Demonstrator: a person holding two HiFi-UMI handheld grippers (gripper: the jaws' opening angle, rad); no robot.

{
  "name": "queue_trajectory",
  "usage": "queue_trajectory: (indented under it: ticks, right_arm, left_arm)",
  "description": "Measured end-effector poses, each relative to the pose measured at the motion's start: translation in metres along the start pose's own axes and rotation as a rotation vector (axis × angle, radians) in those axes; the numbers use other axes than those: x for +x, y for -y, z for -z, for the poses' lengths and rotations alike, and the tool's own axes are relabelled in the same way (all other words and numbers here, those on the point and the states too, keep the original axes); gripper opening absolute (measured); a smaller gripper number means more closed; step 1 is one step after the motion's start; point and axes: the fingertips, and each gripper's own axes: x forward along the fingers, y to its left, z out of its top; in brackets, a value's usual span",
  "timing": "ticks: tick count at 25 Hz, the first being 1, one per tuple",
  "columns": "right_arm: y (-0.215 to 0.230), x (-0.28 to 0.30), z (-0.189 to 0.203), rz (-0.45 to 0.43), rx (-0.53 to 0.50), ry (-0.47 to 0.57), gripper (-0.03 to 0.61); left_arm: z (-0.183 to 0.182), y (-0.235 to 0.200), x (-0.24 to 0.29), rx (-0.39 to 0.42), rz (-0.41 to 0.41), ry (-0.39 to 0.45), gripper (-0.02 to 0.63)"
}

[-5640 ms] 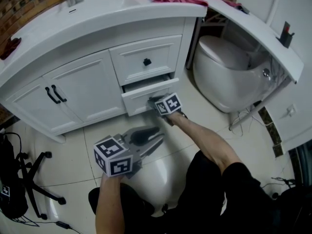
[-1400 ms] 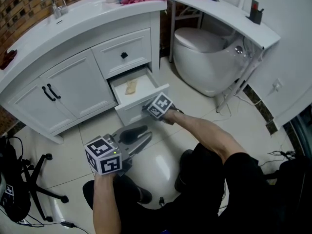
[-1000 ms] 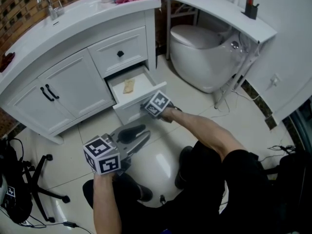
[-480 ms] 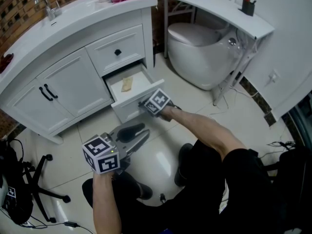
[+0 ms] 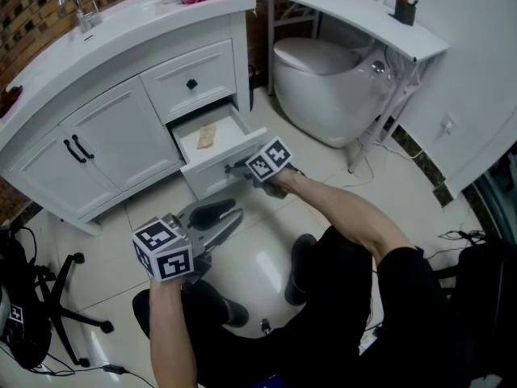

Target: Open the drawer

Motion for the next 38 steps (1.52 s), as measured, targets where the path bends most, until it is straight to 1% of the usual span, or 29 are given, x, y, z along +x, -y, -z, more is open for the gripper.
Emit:
queue_trajectory:
  ticks: [9, 14, 18, 22, 30, 35, 38]
  right_arm:
    - [-0.032, -0.028, -0.006, -0.098, 0.022, 0.052, 0.092]
    - [-0.061, -0.05, -0.021, -0.178, 0.028, 0.112, 0.091]
    - [-0.082, -0.069, -0.029, -0.222, 0.029, 0.156, 0.091]
    - [-0.098, -0.086, -0.03, -0.245, 0.028, 0.183, 0.089]
    - [-0.12, -0.112, -0.024, -0.264, 0.019, 0.203, 0.089]
    - [-0.136, -0.124, -0.02, -0.29, 0.002, 0.21, 0.089]
    - [-0.147, -0.131, -0.022, -0.298, -0.026, 0.22, 0.089]
  left_arm:
    - [0.0, 0.011, 0.001, 0.001, 0.008, 0.006, 0.117]
    - [-0.002, 0.017, -0.001, 0.006, 0.017, 0.008, 0.117]
    - [-0.001, 0.025, -0.001, 0.007, 0.029, 0.011, 0.117]
    - [0.002, 0.034, 0.001, 0.014, 0.044, 0.005, 0.117]
    - [0.003, 0.049, 0.0, 0.022, 0.065, 0.003, 0.117]
    - [0.004, 0.057, 0.0, 0.024, 0.08, 0.007, 0.117]
    - [0.004, 0.061, -0.001, 0.027, 0.088, 0.008, 0.117]
